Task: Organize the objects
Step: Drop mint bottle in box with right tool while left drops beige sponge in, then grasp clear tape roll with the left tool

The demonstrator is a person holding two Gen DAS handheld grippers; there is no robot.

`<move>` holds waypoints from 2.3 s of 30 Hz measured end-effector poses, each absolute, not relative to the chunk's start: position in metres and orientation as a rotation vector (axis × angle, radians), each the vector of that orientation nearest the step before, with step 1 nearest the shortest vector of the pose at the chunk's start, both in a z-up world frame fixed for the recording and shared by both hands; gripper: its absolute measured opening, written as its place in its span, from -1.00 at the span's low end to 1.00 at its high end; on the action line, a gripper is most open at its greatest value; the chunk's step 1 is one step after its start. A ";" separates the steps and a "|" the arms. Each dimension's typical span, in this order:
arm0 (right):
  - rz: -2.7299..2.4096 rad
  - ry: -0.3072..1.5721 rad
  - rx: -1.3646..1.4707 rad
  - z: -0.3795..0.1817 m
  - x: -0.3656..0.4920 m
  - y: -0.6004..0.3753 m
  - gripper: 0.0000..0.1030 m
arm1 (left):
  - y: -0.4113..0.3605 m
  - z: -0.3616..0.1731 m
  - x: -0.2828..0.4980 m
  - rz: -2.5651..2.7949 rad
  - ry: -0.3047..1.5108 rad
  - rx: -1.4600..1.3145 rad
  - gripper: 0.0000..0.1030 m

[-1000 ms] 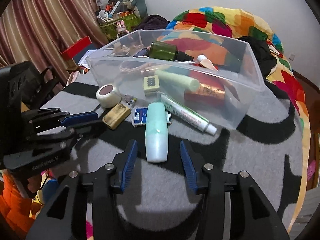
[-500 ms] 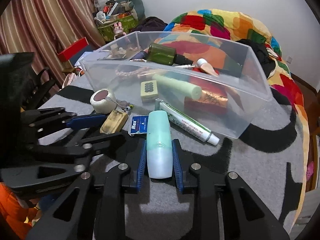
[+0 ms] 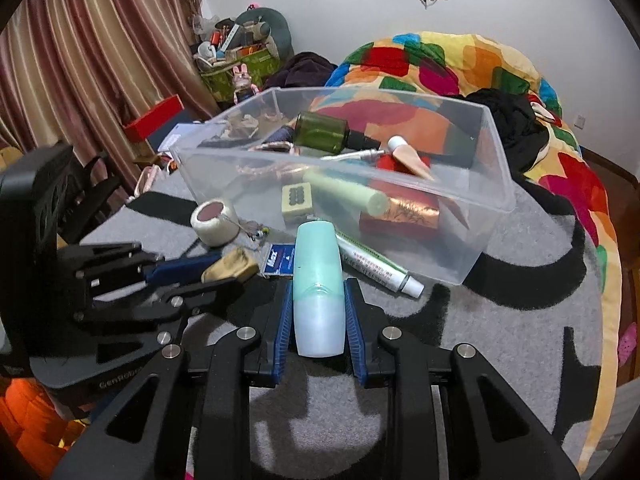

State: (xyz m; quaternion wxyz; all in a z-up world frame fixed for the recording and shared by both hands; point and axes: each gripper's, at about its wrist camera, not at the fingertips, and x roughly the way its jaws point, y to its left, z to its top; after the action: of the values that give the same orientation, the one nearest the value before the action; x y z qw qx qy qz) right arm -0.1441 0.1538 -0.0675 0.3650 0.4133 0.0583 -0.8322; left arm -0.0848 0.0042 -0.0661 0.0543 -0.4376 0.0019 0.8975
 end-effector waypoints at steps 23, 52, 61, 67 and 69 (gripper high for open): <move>-2.304 0.029 0.891 -0.006 -0.177 0.152 -0.55 | -0.013 0.013 -0.100 2.899 -0.121 -1.009 -0.55; -2.296 0.093 1.052 -0.037 -0.212 0.138 -0.33 | -0.027 0.002 -0.142 2.958 -0.133 -1.118 -0.28; -2.308 0.114 0.940 -0.016 -0.180 0.155 -0.08 | -0.043 0.011 -0.111 3.003 -0.067 -1.089 0.23; -2.283 0.141 0.956 -0.024 -0.165 0.164 -0.08 | -0.041 -0.024 -0.101 2.921 0.004 -1.240 0.29; -2.270 0.145 0.983 -0.031 -0.163 0.165 -0.08 | -0.039 -0.037 -0.101 2.896 0.044 -1.298 0.29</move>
State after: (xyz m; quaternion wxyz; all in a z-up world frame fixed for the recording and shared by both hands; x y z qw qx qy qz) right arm -0.1630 0.1650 -0.0308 0.3259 0.3751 0.0554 -0.8660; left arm -0.1013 -0.0392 -0.0370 -0.0160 -0.4089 0.0140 0.9123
